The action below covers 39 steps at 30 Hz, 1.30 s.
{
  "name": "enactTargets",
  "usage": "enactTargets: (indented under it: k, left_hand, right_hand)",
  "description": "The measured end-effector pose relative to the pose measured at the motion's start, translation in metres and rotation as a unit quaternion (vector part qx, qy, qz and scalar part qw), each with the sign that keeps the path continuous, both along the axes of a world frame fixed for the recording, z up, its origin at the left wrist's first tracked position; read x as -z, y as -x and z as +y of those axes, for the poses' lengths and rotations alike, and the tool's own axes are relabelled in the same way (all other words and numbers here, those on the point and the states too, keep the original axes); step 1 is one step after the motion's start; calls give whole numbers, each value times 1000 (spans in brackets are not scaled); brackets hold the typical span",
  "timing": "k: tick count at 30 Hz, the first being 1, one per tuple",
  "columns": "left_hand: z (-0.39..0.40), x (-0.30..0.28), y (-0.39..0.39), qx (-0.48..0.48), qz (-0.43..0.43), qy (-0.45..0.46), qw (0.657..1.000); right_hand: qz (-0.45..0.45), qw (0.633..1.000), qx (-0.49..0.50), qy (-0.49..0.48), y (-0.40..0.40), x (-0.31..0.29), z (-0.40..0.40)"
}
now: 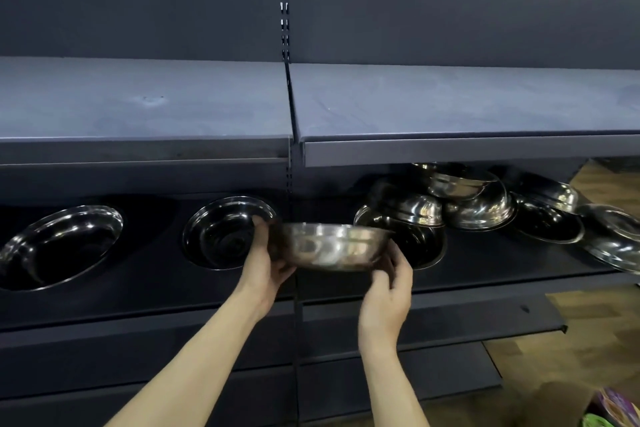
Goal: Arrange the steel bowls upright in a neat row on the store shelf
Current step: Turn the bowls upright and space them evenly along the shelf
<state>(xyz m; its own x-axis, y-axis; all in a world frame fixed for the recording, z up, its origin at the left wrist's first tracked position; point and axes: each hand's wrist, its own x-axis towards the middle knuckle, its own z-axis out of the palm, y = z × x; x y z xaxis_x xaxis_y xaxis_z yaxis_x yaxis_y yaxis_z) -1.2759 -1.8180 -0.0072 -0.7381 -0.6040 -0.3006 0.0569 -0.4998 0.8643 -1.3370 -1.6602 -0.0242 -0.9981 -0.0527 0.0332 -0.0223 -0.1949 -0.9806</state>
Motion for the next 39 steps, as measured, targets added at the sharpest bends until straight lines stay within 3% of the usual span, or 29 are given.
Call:
enactTargets:
  k: [3,8,14,17,22,29,39]
  left_hand:
    - [-3,-4,-7,28,-28,79,996]
    - [-12,-12,-15,39,-73,236,968]
    - [-39,-13,-30,96,-164,309,932]
    - [-53,-9,-46,108,-211,403,884]
    - [-86,5,-82,97,-347,548,755]
    - [-117,20,-125,99,-433,600,665]
    - [-143,24,-160,112,-443,605,652]
  right_hand:
    - [-100,994,-37,12,5,-13,-3]
    - [-68,984,-129,-103,11,-24,-11]
    - [-98,982,-132,-92,17,-24,-20]
    - [-110,987,-93,-71,15,-18,-30]
    - [-118,988,-90,-30,3,-16,-60]
    - [-148,970,-187,-35,-18,-12,-130]
    - [-120,964,-218,-94,-53,2,-183]
